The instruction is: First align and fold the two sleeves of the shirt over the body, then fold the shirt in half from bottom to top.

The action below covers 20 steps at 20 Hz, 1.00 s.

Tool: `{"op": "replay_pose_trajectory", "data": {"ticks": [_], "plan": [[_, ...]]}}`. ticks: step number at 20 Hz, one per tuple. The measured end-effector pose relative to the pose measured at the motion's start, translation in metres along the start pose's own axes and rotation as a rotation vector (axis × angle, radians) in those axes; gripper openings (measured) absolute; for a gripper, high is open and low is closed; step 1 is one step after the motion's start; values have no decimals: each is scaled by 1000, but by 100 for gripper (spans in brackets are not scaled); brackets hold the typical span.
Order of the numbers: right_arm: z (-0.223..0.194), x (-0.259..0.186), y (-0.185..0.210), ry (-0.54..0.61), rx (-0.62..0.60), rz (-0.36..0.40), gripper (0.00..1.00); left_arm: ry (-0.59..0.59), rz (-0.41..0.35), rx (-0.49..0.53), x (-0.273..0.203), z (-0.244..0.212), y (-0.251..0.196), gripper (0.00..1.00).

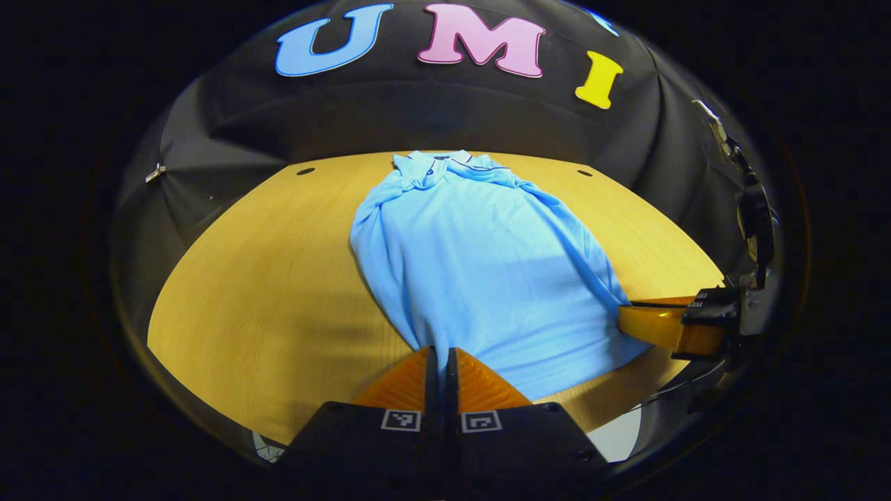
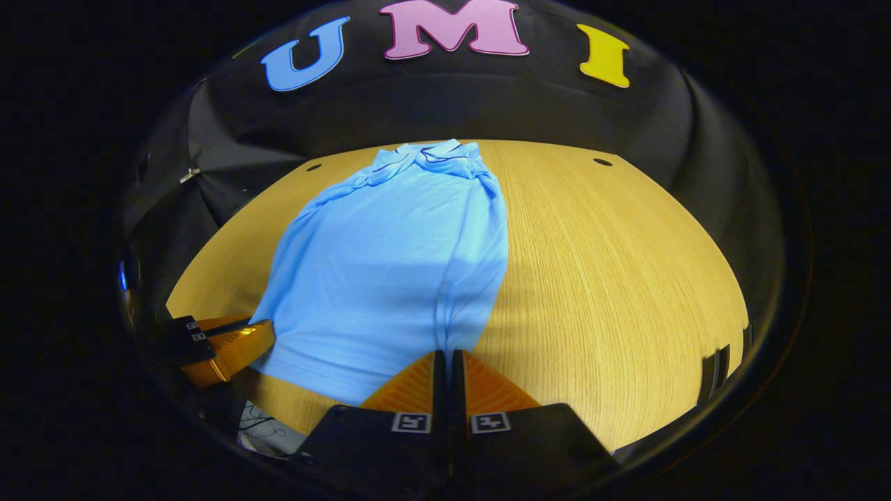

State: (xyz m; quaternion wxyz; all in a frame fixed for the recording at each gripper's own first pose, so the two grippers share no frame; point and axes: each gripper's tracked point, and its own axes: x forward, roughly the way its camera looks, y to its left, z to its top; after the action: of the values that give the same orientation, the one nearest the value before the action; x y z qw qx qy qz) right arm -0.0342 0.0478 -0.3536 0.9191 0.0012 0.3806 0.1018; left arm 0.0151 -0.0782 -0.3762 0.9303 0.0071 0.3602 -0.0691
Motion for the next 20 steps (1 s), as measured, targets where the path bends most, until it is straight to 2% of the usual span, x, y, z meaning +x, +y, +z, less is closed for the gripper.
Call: {"op": "replay_pose_trajectory", "data": {"ticks": [12,18,20], "plan": [[11,1,2,42,42,30,5,38,-6,18,-1,7,-1,6],[50,4,4,17,36,59,5,-19,-26,-26,-11,57,-8,6],[69,7,2,1,33,68,5,-46,-20,13,-9,77,-5,6]]}}
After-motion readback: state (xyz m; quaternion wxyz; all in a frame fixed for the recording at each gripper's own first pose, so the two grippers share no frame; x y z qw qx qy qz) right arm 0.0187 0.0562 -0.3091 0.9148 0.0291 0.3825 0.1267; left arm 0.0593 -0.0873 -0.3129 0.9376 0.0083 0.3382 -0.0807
